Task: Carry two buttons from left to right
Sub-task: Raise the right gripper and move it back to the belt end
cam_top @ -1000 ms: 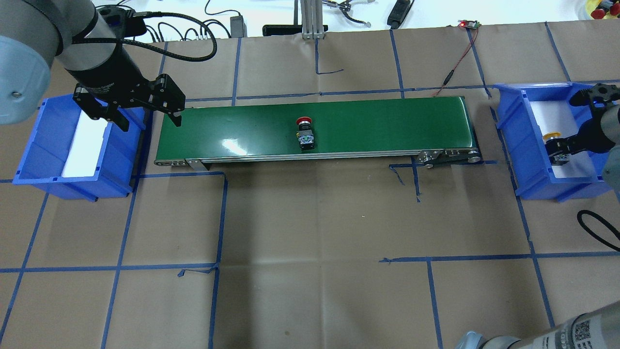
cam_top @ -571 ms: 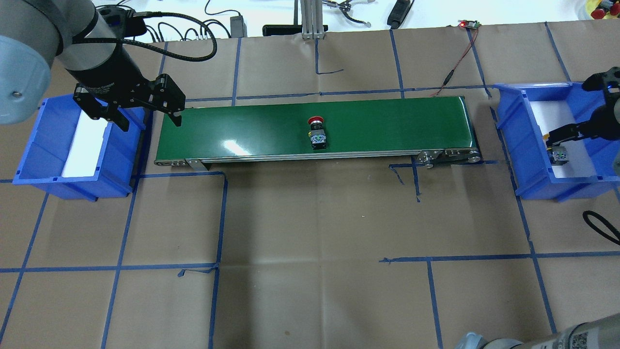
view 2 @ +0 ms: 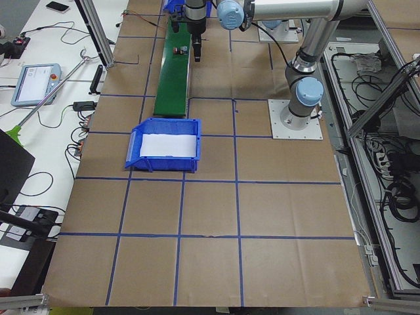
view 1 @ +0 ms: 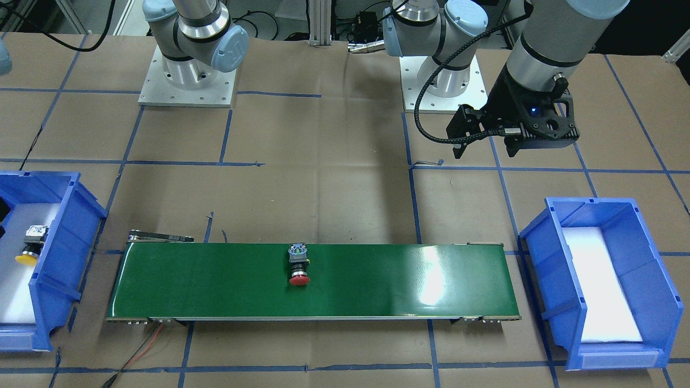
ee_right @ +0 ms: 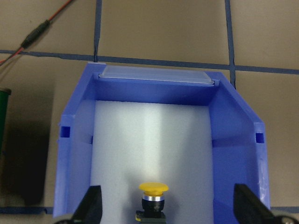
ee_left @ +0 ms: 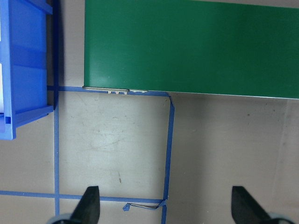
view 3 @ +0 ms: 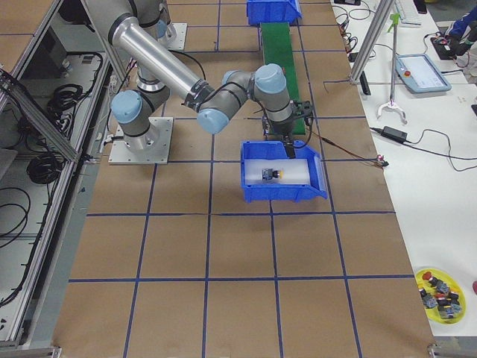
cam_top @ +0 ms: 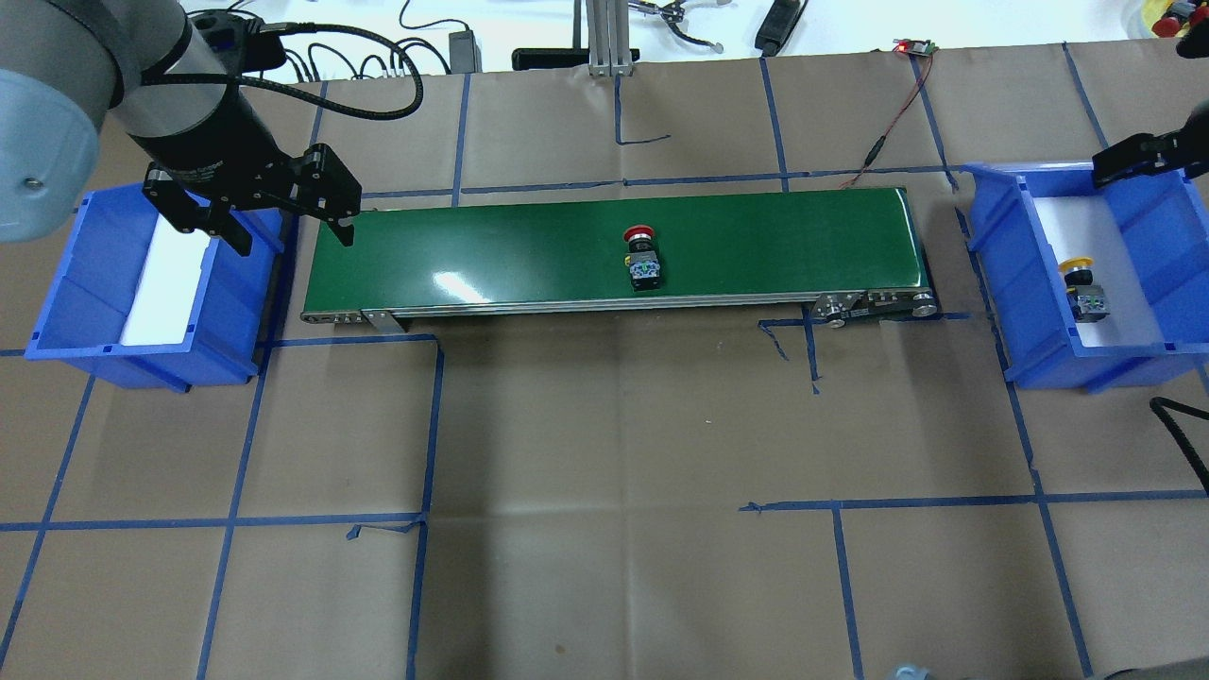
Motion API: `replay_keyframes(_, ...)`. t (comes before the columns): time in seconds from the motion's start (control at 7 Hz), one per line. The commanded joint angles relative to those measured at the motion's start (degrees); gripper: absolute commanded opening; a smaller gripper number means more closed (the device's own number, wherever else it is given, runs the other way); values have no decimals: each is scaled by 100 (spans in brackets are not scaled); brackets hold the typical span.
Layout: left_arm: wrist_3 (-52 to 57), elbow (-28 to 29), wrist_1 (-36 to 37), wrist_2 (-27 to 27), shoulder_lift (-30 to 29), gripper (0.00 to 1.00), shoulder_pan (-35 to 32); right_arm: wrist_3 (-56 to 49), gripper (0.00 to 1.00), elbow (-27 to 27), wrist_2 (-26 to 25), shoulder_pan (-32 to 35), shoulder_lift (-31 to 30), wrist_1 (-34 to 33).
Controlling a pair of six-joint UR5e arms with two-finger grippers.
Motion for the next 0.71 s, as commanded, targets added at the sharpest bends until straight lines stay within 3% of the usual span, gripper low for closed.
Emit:
replay_keyframes(0.0, 0, 6, -9, 3, -9, 100, 0, 632, 100, -311, -21, 391, -16, 1012)
replay_keyframes(0.29, 9, 15, -79, -6, -35, 100, 0, 1508, 100, -399, 31, 1153, -182, 1576)
replay_keyframes(0.57, 35, 15, -88, -15, -36, 100, 0, 1967, 100, -391, 75, 2041, -157, 1508)
